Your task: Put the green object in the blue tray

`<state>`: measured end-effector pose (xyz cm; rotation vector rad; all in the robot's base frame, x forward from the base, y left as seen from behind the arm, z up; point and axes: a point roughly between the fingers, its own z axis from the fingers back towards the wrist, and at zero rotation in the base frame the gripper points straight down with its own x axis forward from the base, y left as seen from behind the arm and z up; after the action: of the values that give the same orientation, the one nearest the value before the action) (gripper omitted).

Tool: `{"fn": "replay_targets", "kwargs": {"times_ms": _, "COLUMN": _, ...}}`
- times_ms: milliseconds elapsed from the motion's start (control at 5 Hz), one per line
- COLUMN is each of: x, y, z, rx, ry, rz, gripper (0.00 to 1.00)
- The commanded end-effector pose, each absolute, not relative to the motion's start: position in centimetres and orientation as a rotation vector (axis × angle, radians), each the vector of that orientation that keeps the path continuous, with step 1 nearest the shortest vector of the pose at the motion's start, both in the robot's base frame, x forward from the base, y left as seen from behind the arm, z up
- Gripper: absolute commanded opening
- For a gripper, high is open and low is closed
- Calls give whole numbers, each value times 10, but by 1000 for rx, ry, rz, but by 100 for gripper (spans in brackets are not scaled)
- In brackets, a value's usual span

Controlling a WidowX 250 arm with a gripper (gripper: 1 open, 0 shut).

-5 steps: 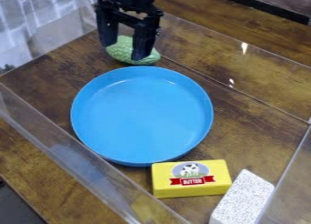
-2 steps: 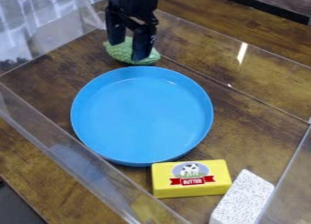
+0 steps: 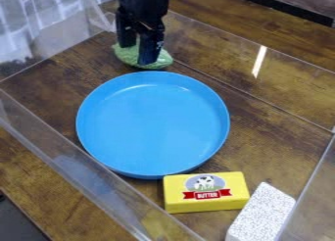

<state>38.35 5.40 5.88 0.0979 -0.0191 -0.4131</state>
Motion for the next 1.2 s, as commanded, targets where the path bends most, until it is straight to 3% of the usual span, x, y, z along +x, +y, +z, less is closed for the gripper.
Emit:
{"fn": "replay_targets", "kwargs": {"times_ms": 0, "x": 399, "y": 69, "z": 70, "rx": 127, "ry": -82, "rz": -415, "gripper": 100}}
{"fn": "replay_targets", "kwargs": {"times_ms": 400, "x": 413, "y": 78, "z": 55, "rx": 135, "ry": -96, "rz": -425, "gripper": 100}}
{"fn": "replay_targets", "kwargs": {"times_ms": 600, "x": 413, "y": 78, "z": 56, "rx": 135, "ry": -96, "rz": -427, "gripper": 0}}
{"fn": "replay_targets", "kwargs": {"times_ms": 1000, "x": 410, "y": 76, "z": 62, "rx": 136, "ry": -97, "rz": -431, "gripper": 0}}
